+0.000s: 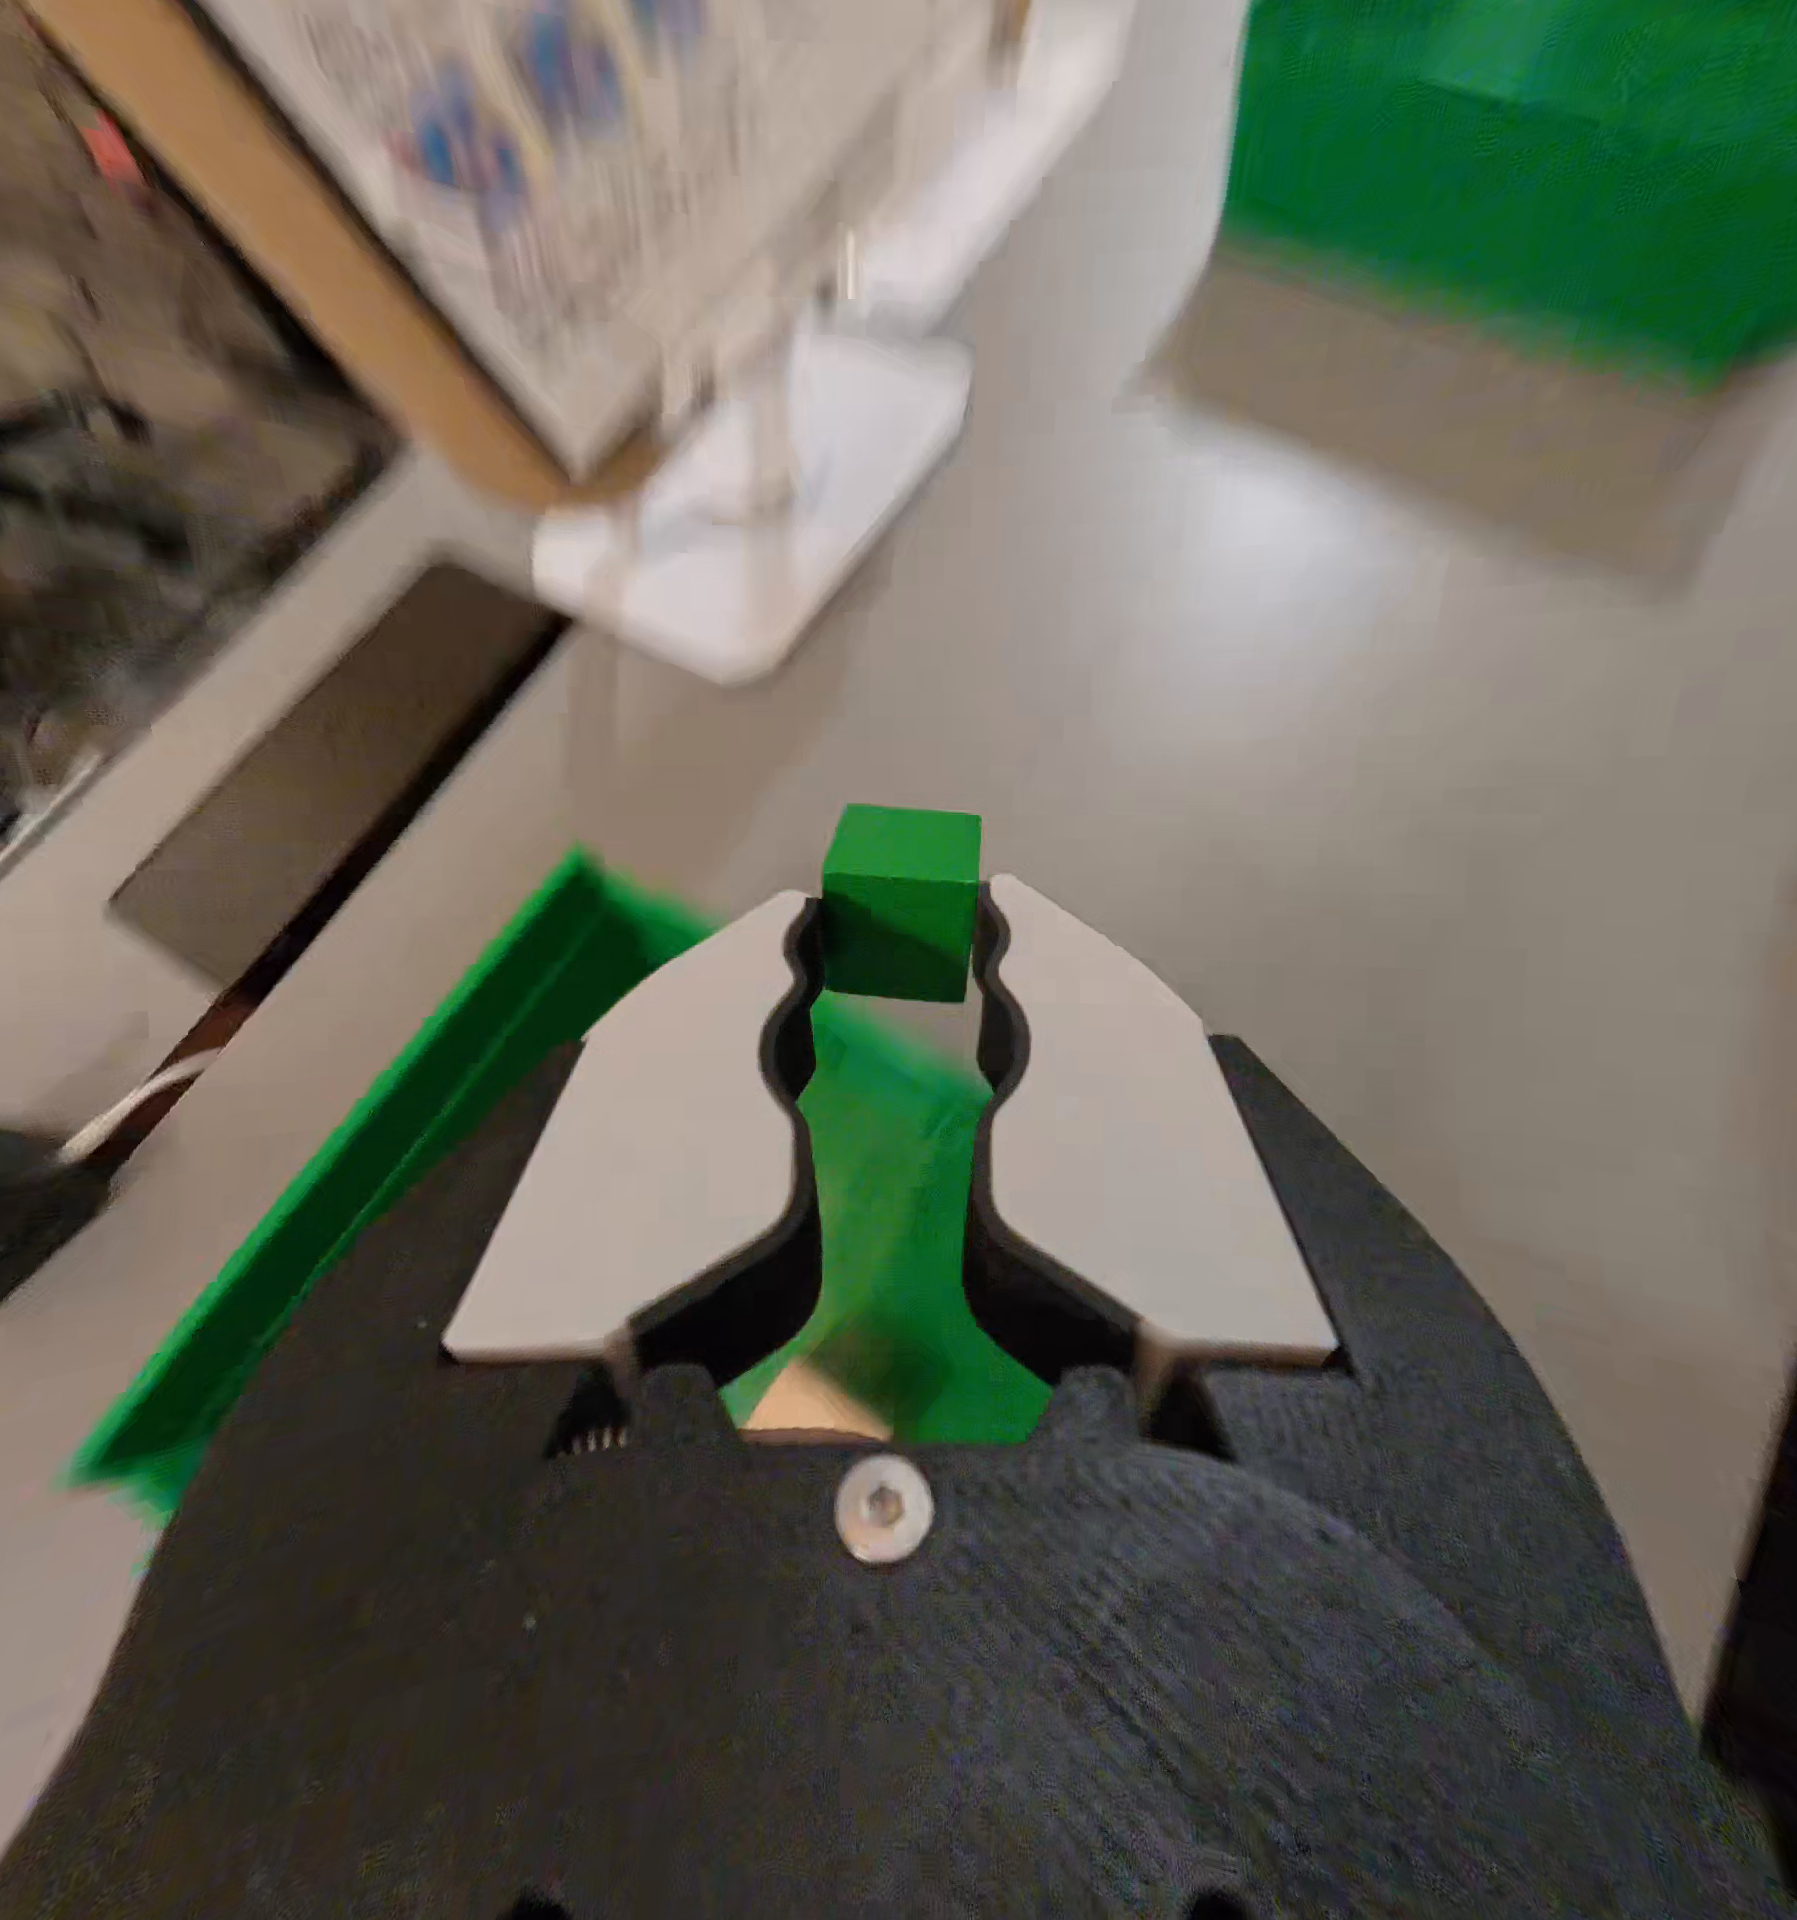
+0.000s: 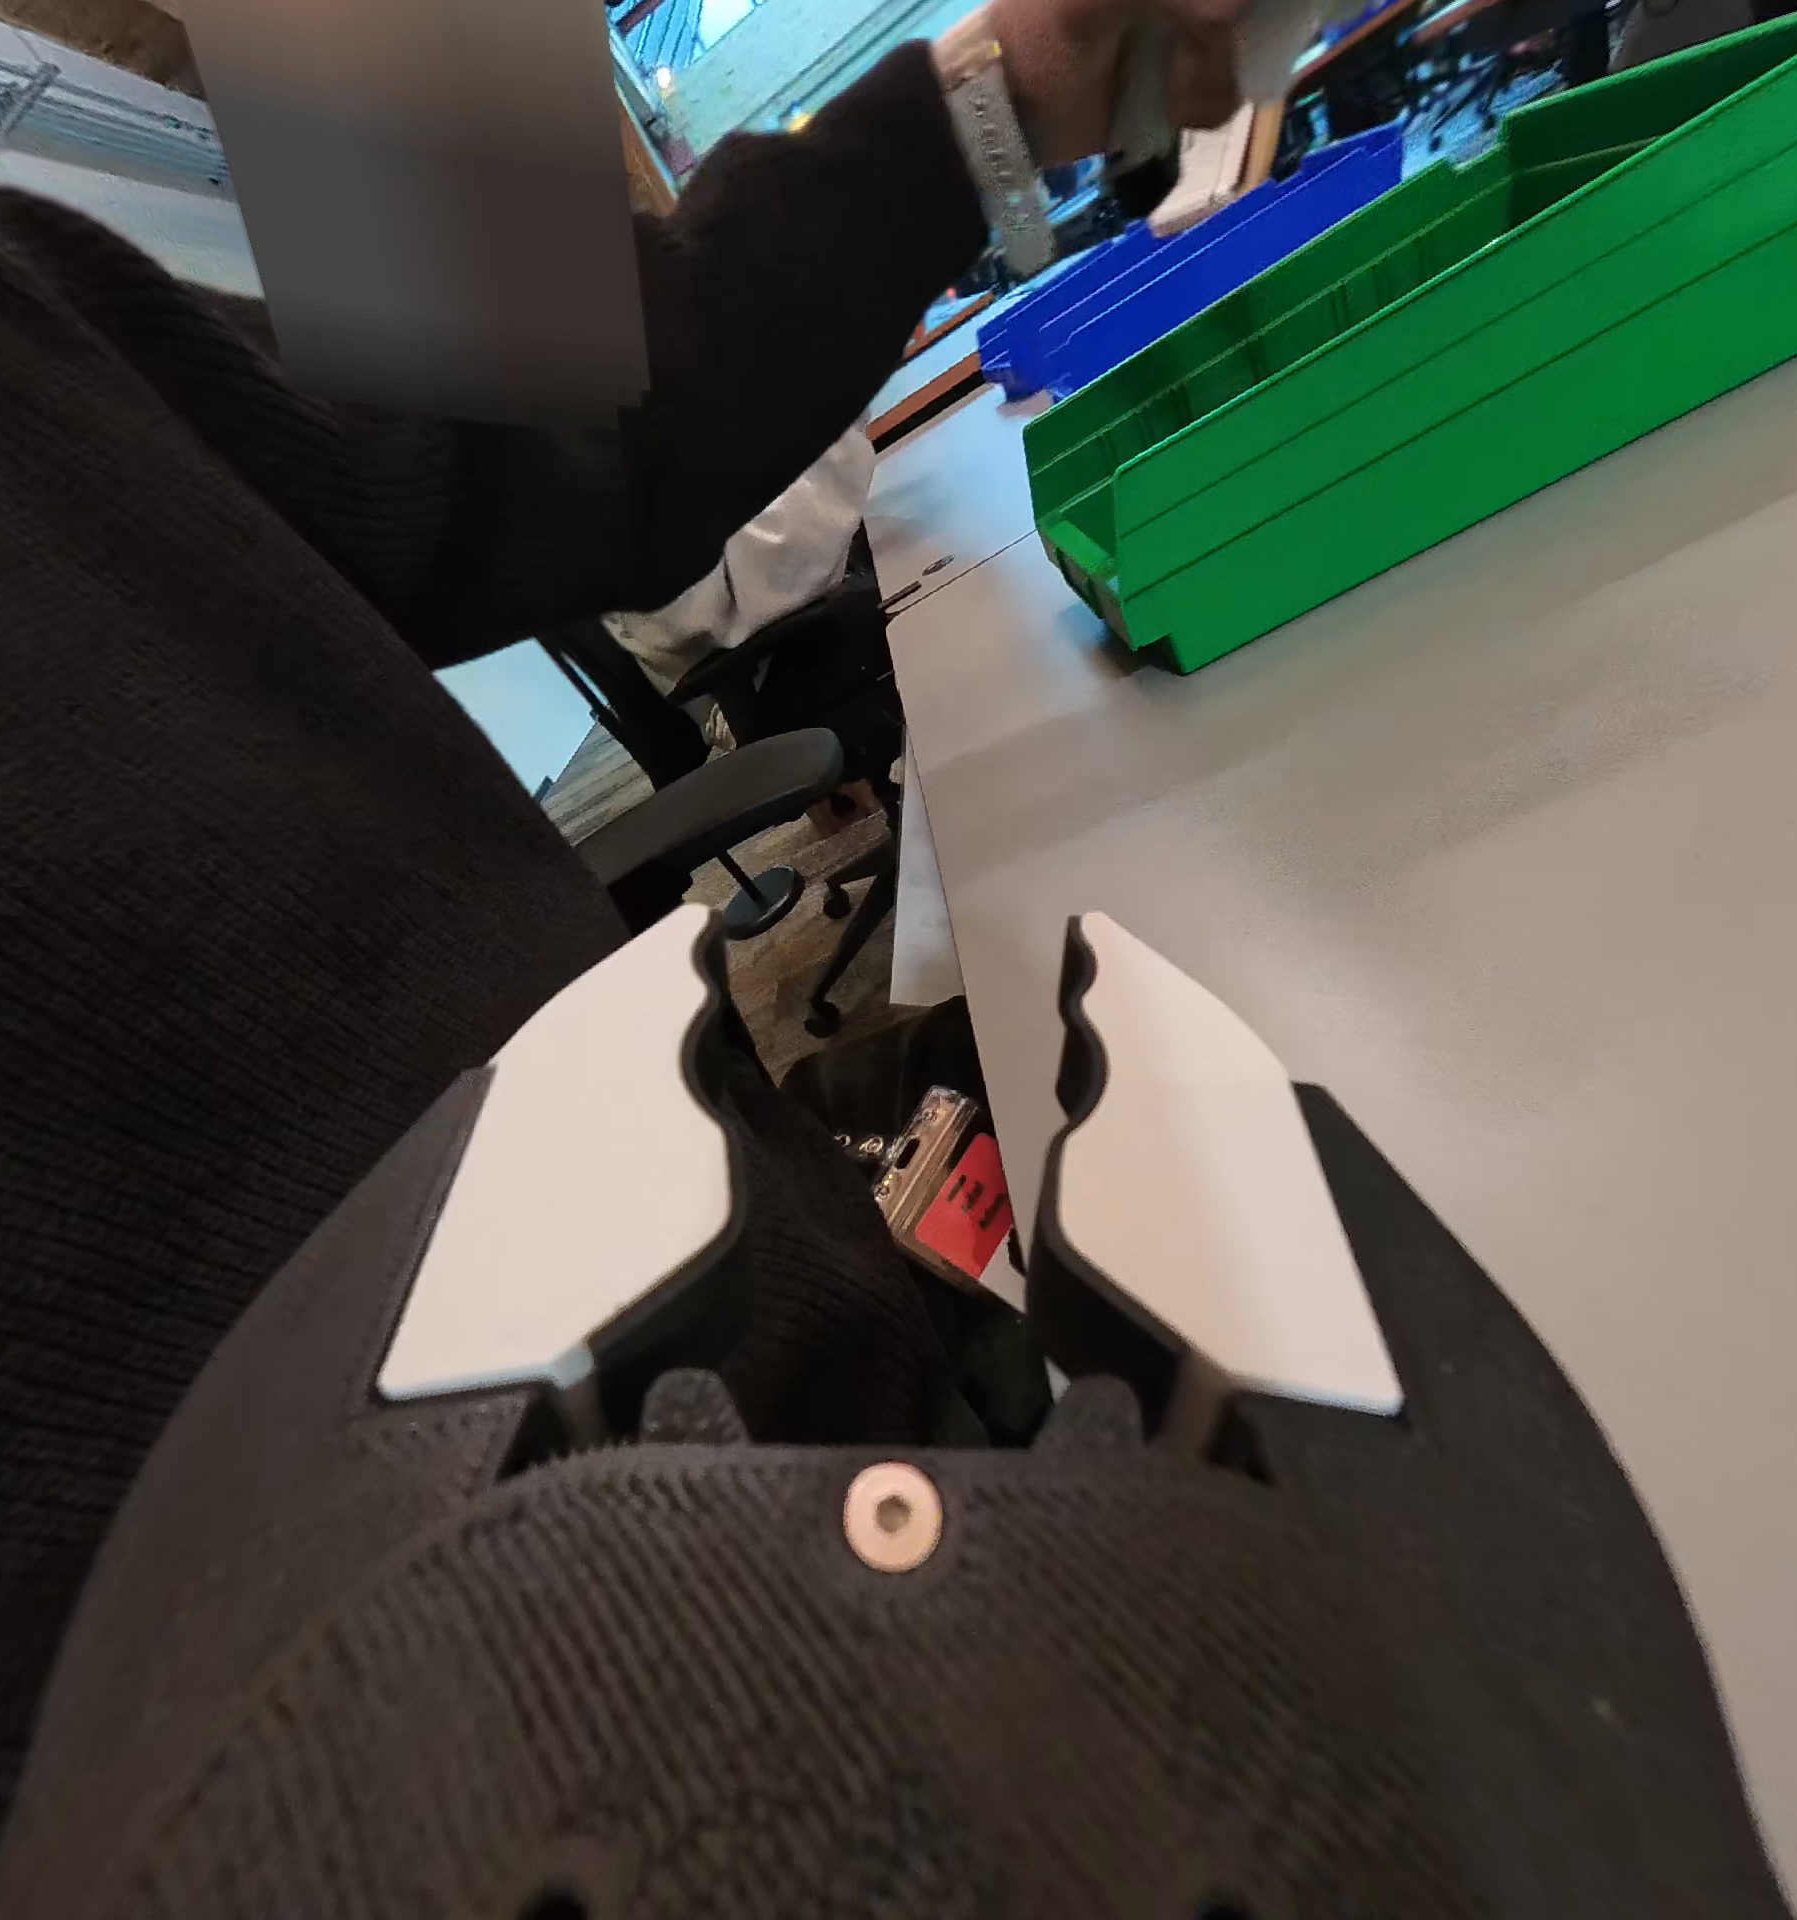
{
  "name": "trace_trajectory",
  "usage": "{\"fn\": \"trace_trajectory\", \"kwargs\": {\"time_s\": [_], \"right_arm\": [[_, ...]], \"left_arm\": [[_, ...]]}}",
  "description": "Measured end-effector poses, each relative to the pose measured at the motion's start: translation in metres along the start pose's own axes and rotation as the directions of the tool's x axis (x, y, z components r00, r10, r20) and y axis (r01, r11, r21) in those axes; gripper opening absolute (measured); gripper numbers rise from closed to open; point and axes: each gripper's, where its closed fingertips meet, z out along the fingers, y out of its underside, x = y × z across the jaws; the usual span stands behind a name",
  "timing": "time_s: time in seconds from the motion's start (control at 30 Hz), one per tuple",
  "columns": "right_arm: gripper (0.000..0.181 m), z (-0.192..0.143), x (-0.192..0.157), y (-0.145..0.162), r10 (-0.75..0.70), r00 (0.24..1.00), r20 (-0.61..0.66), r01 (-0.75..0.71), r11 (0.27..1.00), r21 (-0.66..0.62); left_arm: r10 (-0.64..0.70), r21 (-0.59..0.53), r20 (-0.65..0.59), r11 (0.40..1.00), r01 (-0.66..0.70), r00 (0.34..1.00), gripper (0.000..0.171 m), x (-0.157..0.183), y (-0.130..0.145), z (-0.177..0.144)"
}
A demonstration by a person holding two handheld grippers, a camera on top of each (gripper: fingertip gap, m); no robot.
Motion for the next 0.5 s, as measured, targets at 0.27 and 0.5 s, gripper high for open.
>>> {"fn": "trace_trajectory", "kwargs": {"time_s": [0.27, 0.5], "right_arm": [[0.062, -0.007, 0.030, -0.081, 0.124, 0.984, -0.130, -0.073, 0.937, 0.342], [0.047, -0.027, 0.037, -0.084, 0.259, 0.966, 0.019, -0.236, 0.841, 0.486]], "left_arm": [[-0.311, 0.424, -0.517, 0.716, 0.555, 0.797, 0.027, 0.197, -0.099, 0.008], [-0.425, 0.156, -0.778, 0.584, 0.797, 0.463, 0.027, 0.293, -0.049, 0.070]]}}
